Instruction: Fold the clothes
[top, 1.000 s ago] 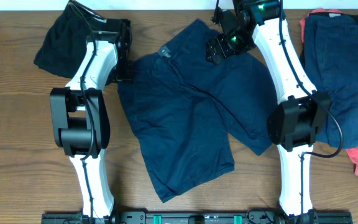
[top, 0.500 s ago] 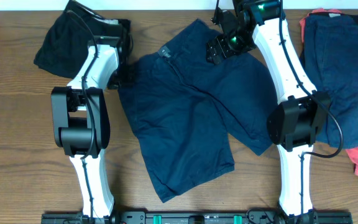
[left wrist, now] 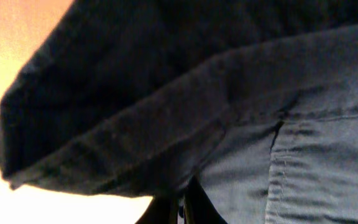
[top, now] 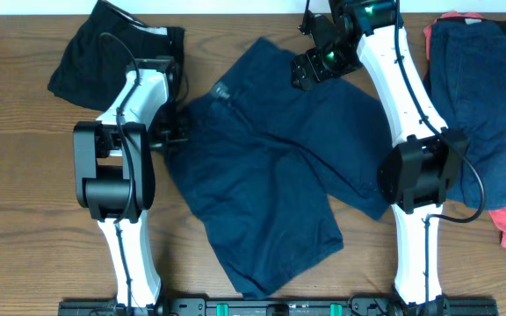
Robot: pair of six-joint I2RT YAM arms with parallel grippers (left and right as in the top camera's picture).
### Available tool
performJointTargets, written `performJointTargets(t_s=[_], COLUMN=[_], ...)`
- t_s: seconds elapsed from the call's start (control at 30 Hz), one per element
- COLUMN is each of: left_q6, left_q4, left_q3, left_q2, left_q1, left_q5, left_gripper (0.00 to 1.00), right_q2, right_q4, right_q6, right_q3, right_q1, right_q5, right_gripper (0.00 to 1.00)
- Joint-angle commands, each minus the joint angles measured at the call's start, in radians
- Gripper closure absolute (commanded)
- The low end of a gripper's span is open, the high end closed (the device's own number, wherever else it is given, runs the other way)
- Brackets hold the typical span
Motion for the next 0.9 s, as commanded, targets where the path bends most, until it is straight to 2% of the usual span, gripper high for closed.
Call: performJointTargets(t_s=[0.0, 0.23, 0.33, 0.43, 0.47, 0.63, 0.73, 0.87], left_q6=[-0.037, -0.036, -0.036, -0.036, -0.036, -0.036, -0.036, -0.036], left_q4=[-0.080, -0.160, -0.185, -0.202, -0.201, -0.176, -0.142, -0.100], left_q3=[-0.010, -0.010, -0.008, -0.006, -0.006, -0.004, -0.004, -0.004], left_q2=[0.020, -0.015, -0.084, -0.199, -0.242, -0.472, -0.611, -0.737], left_q1=[0.030, 0.070, 0.074, 0.074, 0.074, 0.074, 0.074, 0.074], left_q5=[-0.009, -0.013, -0.019, -0.039, -0.039, -0.043, -0.057, -0.066], left_gripper=[0.94, 0.93, 0.83, 0.64, 0.62, 0.43, 0.34, 0.30], right_q2=[0.000, 0.000, 0.000, 0.000, 0.000, 0.000, 0.000, 0.000], right_q4=[0.000, -0.030, -0.086, -0.143, -0.157, -0.153, -0.123, -0.056], right_q6=[-0.015, 0.001, 0.001, 0.002, 0.012, 0.143, 0.232, 0.321], right_q3=[-0.007, -0.035, -0.058, -0.099, -0.115, -0.243, -0.331, -0.433], right_q1=[-0.009, -0.008, -0.007, 0.004, 0.010, 0.048, 0.070, 0.083], right_q5=[-0.014, -0.015, -0.018, -0.018, -0.014, 0.028, 0.112, 0.208], right_gripper=[0.02, 0.04, 0.01, 0.01, 0.01, 0.11, 0.15, 0.15])
